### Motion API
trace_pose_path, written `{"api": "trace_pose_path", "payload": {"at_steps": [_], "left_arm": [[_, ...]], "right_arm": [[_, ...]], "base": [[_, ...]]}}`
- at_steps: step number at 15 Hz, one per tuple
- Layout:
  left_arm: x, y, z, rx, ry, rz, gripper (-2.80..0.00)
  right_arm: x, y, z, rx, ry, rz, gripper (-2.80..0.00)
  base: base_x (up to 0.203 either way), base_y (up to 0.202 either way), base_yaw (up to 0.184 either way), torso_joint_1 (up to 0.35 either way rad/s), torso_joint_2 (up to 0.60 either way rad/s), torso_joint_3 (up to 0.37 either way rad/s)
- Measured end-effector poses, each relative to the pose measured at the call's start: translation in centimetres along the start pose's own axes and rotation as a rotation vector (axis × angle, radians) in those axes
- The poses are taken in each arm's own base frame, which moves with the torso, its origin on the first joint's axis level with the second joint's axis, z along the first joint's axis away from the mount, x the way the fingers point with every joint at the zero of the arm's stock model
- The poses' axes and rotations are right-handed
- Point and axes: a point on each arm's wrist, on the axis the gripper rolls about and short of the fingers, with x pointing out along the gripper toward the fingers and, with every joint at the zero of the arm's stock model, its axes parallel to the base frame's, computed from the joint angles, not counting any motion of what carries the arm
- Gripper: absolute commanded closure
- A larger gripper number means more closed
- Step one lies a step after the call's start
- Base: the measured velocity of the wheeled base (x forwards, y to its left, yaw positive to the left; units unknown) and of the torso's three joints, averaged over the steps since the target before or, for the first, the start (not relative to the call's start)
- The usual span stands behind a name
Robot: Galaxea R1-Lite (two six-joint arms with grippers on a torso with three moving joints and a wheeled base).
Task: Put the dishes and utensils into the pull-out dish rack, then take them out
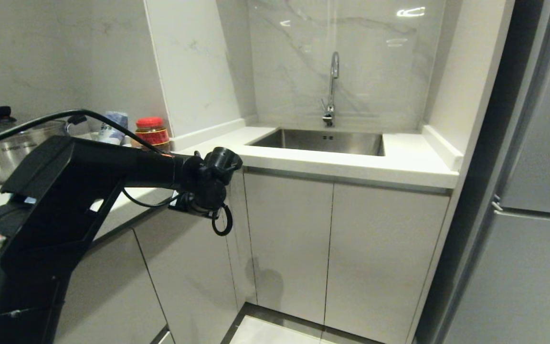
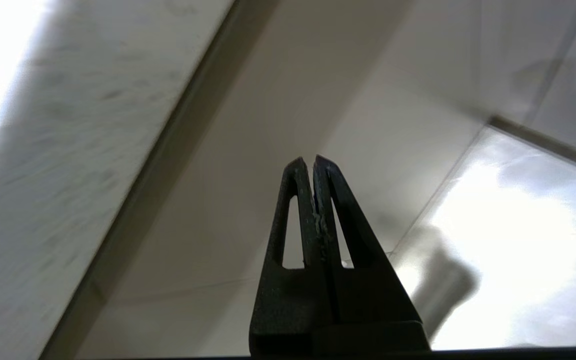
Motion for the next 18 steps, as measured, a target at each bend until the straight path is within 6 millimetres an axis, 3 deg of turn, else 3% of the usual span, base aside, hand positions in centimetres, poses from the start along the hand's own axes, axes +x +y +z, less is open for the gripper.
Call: {"api": "trace_pose_path", "payload": {"at_steps": [3, 6, 11, 14, 18], "left_arm": [[-3.6, 1.7, 1.1, -0.085, -0.065, -0.082, 0.0], [-8.3, 4.8, 1.9, -0.158, -0.146, -0.206, 0.0], [-17.0, 13.8, 1.5, -0.33, -0.336, -0.35, 0.0], [-22.3, 20.6, -1.0, -0.445, -0.475, -0.38, 0.0], [-27.0, 27.7, -7.3, -0.472, -0.621, -0.346, 0.0]], "right_arm": [[0.0, 0.0, 0.0, 0.0, 0.0, 0.0, 0.0], [0.0, 0.0, 0.0, 0.0, 0.0, 0.0, 0.0], [0.0, 0.0, 0.0, 0.0, 0.0, 0.0, 0.0], [0.0, 0.0, 0.0, 0.0, 0.0, 0.0, 0.0], [0.0, 0.0, 0.0, 0.0, 0.0, 0.0, 0.0]], "base": [[0.0, 0.0, 0.0, 0.0, 0.0, 0.0], [0.0, 0.0, 0.0, 0.0, 0.0, 0.0], [0.0, 0.0, 0.0, 0.0, 0.0, 0.0], [0.0, 0.0, 0.0, 0.0, 0.0, 0.0], [0.0, 0.0, 0.0, 0.0, 0.0, 0.0]]}}
